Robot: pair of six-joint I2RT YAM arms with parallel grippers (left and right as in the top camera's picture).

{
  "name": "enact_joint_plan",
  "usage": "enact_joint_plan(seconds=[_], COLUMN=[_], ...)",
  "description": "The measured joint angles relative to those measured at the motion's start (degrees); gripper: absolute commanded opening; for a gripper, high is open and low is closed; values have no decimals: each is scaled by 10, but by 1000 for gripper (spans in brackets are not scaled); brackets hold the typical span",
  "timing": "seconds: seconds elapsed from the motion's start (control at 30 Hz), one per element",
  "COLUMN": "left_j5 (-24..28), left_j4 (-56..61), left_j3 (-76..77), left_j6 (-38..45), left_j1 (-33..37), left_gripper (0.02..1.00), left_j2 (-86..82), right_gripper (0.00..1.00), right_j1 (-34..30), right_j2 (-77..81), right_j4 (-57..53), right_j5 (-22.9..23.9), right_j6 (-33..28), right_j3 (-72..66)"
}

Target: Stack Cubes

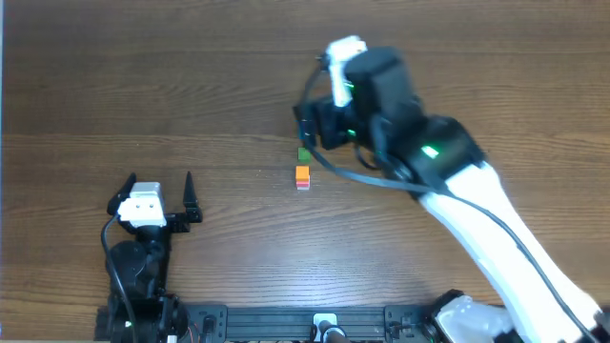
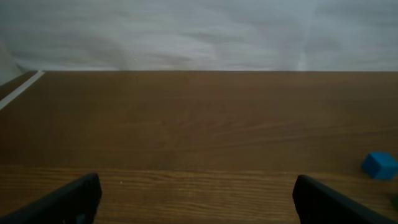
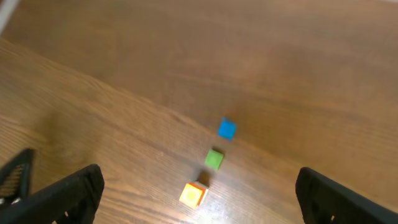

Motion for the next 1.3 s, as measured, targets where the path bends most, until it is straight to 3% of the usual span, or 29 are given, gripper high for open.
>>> enact_joint_plan(seconds=[0.33,1.3], left_j5=[0,0], left_j4=[0,0], left_j3=[0,0], left_j6=[0,0], left_j1=[0,0], left_gripper=[1000,998], left_j2=[-29,-30], right_gripper=[991,991], right_j1=[26,28], right_j2=[136,356], right_j4=[-35,-44], right_j5=[12,2], right_j6=[73,191], right_j3=[45,49])
